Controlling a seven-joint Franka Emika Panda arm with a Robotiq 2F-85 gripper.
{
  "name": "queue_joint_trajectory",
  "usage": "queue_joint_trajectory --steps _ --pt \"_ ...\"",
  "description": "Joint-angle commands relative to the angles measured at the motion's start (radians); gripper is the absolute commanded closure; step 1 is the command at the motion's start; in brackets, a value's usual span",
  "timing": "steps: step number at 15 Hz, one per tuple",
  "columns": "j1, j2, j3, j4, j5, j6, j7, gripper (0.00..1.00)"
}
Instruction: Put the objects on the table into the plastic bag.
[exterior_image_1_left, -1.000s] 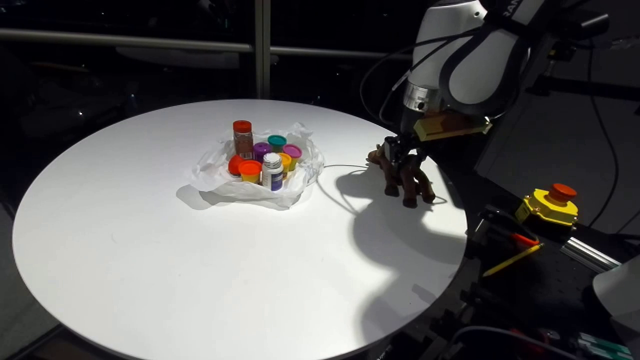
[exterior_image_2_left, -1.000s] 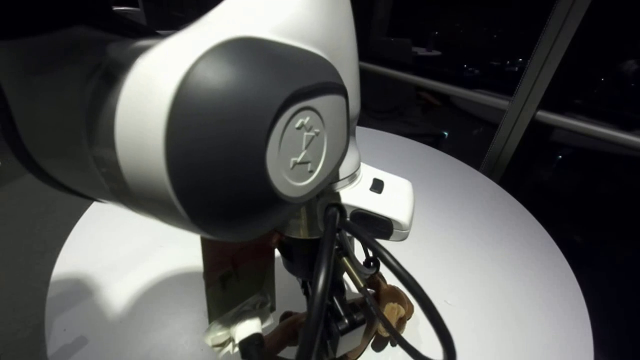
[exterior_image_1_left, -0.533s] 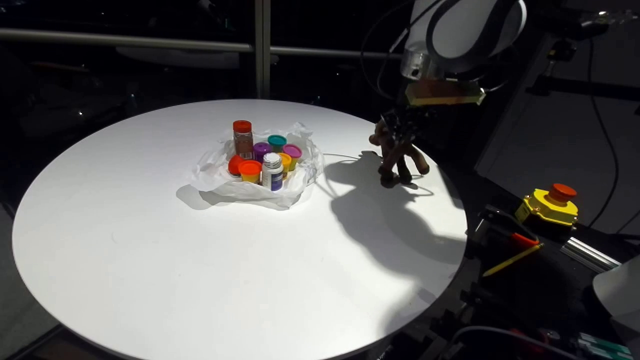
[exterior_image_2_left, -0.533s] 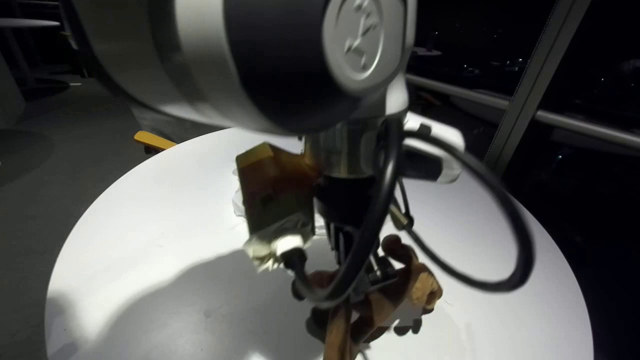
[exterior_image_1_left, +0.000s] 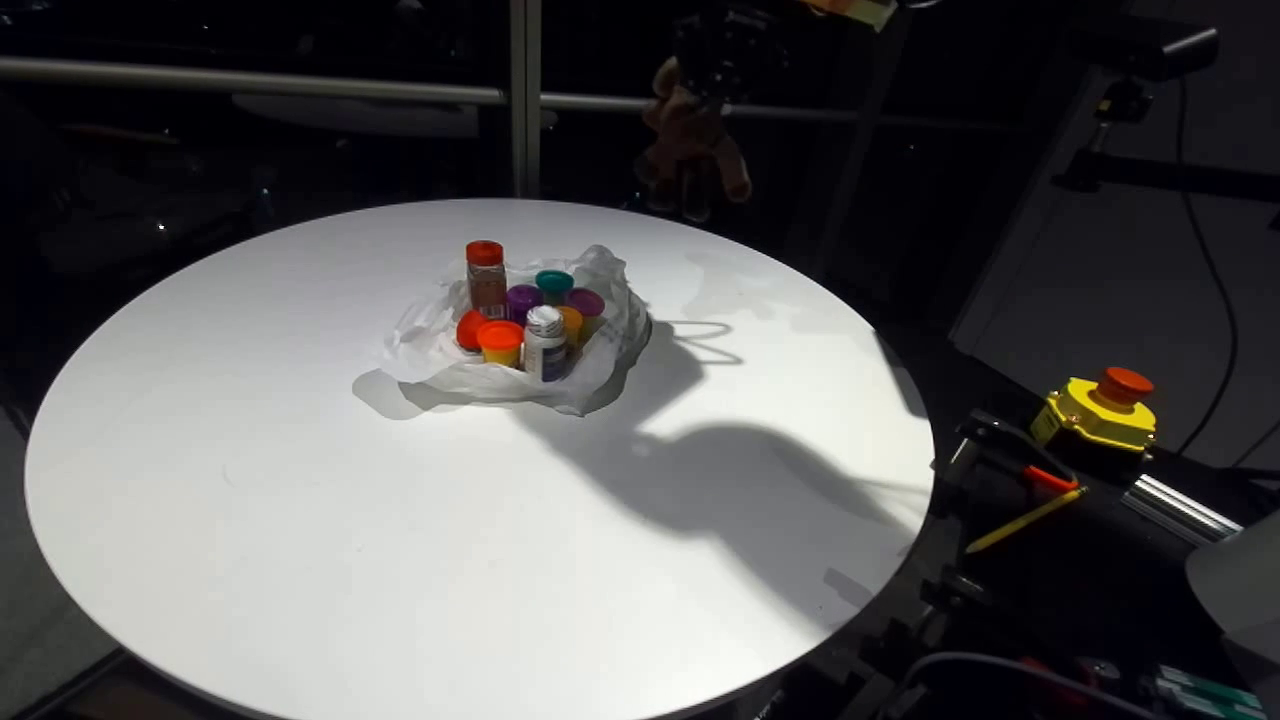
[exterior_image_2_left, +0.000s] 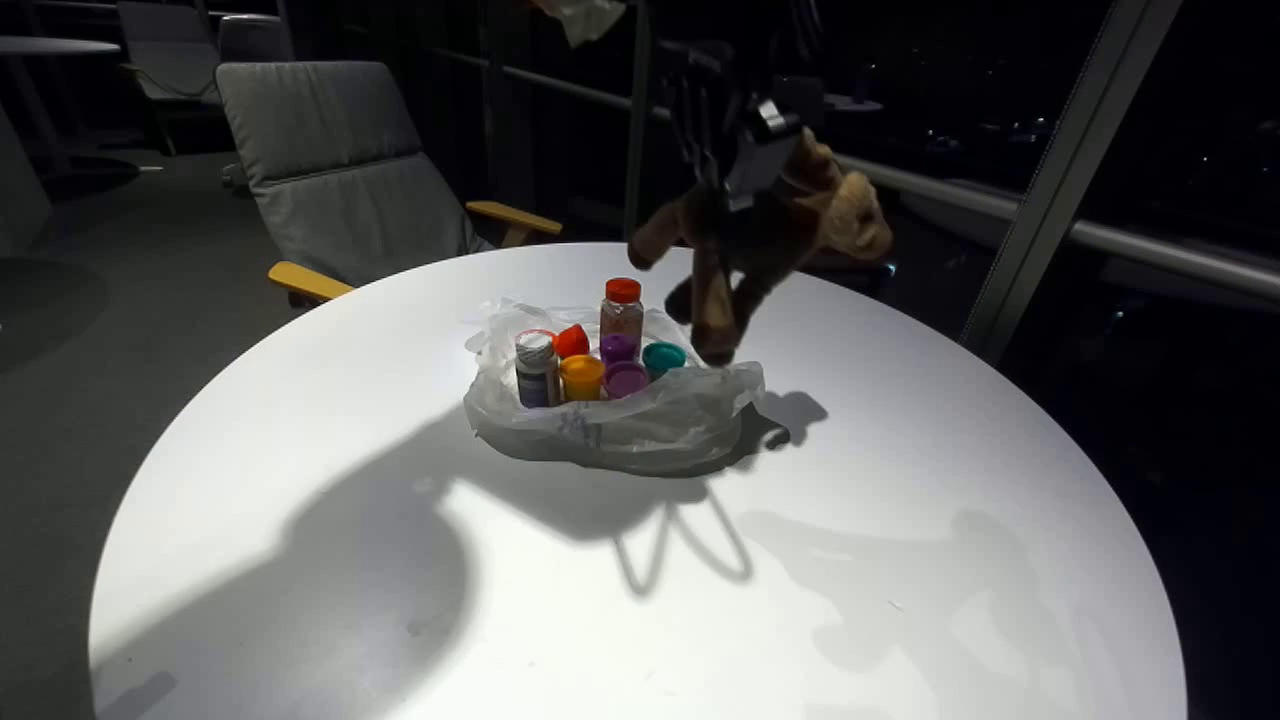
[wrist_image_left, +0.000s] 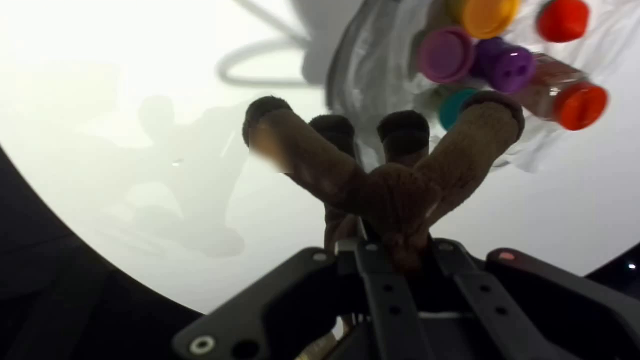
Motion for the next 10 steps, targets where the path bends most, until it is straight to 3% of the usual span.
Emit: queue_joint_trajectory --steps 1,4,10 --pt "-0.011 0.143 0.106 0.207 0.07 -0.025 0.033 0.92" --pt "0.01 0.27 0.124 0.326 0.046 -0.01 0.1 0.92" --pt "0.066 0.504 0.076 0.491 0.034 -0.017 0.203 0.92"
